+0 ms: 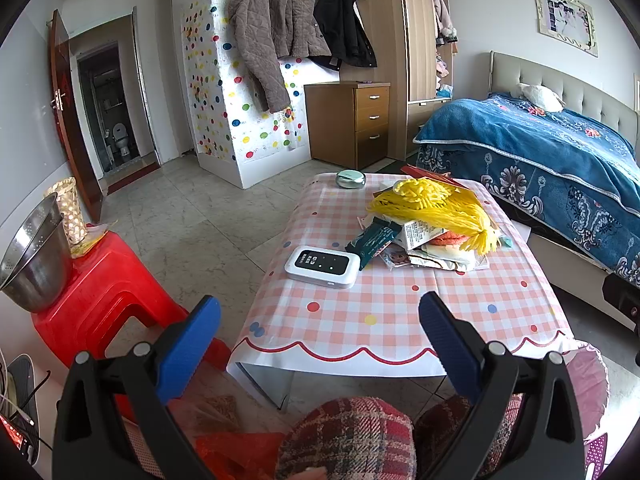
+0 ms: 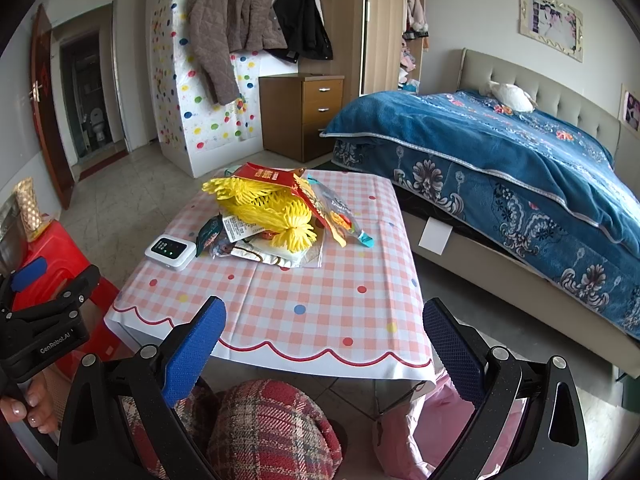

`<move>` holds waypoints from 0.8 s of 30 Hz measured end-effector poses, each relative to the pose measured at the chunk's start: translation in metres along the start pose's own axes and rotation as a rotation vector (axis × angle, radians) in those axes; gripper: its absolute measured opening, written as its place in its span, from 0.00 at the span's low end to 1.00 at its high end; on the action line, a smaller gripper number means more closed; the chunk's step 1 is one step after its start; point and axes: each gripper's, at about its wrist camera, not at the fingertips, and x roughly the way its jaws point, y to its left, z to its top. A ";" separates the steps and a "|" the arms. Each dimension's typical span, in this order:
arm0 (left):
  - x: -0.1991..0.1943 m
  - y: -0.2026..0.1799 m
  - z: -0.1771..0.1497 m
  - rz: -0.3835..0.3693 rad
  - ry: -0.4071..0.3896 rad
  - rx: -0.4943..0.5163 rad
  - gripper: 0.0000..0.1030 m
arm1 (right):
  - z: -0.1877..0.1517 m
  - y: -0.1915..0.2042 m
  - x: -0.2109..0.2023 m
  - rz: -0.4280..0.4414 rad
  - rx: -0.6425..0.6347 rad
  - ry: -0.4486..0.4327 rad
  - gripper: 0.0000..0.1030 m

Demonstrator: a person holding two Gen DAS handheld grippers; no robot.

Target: Collect trash

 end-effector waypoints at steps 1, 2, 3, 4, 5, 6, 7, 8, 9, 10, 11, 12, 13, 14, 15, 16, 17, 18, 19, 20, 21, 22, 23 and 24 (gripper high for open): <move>0.000 0.001 0.000 0.000 0.000 0.001 0.94 | -0.001 0.000 0.000 0.000 0.000 0.000 0.95; 0.001 0.003 0.000 0.000 0.000 0.001 0.94 | 0.001 0.000 0.000 0.000 0.000 0.000 0.95; 0.000 -0.008 -0.001 0.002 0.001 -0.001 0.94 | 0.001 0.001 0.000 -0.001 0.000 0.000 0.95; 0.000 -0.007 -0.001 0.002 0.001 -0.001 0.94 | 0.001 0.001 0.000 0.000 0.000 0.000 0.95; 0.000 -0.006 -0.001 0.001 0.001 0.000 0.94 | 0.001 0.000 0.000 0.001 0.001 0.001 0.95; 0.000 -0.008 -0.001 0.003 0.000 0.000 0.94 | 0.001 0.000 0.000 0.001 0.001 0.001 0.95; -0.001 -0.007 -0.001 0.002 0.001 0.000 0.94 | 0.001 0.001 0.000 0.000 0.001 0.001 0.95; -0.001 -0.006 -0.001 0.002 0.000 0.000 0.94 | 0.001 0.000 0.000 0.000 0.001 0.001 0.95; -0.001 -0.004 0.000 0.003 0.000 0.000 0.94 | 0.001 0.000 0.000 0.001 0.002 0.001 0.95; -0.001 -0.003 0.000 0.003 0.000 0.000 0.94 | 0.001 0.000 0.000 0.000 0.002 0.001 0.95; 0.000 -0.004 -0.001 0.003 0.000 0.000 0.94 | 0.000 0.000 0.000 0.000 0.002 0.001 0.95; 0.001 -0.009 -0.002 0.003 0.000 0.001 0.94 | 0.000 0.000 0.000 0.001 0.002 0.001 0.95; 0.001 -0.008 -0.002 0.004 0.000 0.001 0.94 | 0.000 0.001 0.000 0.001 0.001 0.001 0.95; 0.001 -0.007 -0.002 0.003 0.001 0.002 0.94 | 0.000 0.001 0.000 0.001 0.001 0.001 0.95; 0.001 -0.006 -0.002 0.003 0.001 0.002 0.94 | 0.000 0.000 0.000 0.001 0.001 0.001 0.95; 0.001 -0.008 -0.002 0.003 0.001 0.002 0.94 | 0.000 0.000 0.000 0.000 0.002 0.001 0.95; 0.001 -0.008 -0.002 0.003 0.000 0.002 0.94 | 0.000 0.000 0.000 0.001 0.002 0.001 0.95; 0.001 -0.009 -0.002 0.003 0.000 0.001 0.94 | 0.000 0.000 0.000 0.001 0.002 0.002 0.95; 0.001 -0.008 -0.002 0.003 0.000 0.001 0.94 | 0.000 0.000 0.000 0.001 0.002 0.002 0.95; 0.001 -0.008 -0.002 0.004 0.000 0.001 0.94 | 0.000 0.000 0.000 0.001 0.002 0.002 0.95; 0.001 -0.009 -0.002 0.003 0.000 0.001 0.94 | 0.000 0.000 0.000 0.002 0.002 0.002 0.95; 0.001 -0.009 -0.002 0.004 0.000 0.001 0.94 | 0.000 0.000 0.000 0.002 0.002 0.002 0.95; 0.001 -0.009 -0.002 0.004 0.000 0.001 0.94 | 0.000 0.000 0.000 0.002 0.002 0.002 0.95; 0.001 -0.009 -0.002 0.004 0.000 0.001 0.94 | 0.000 0.000 0.000 0.002 0.002 0.003 0.95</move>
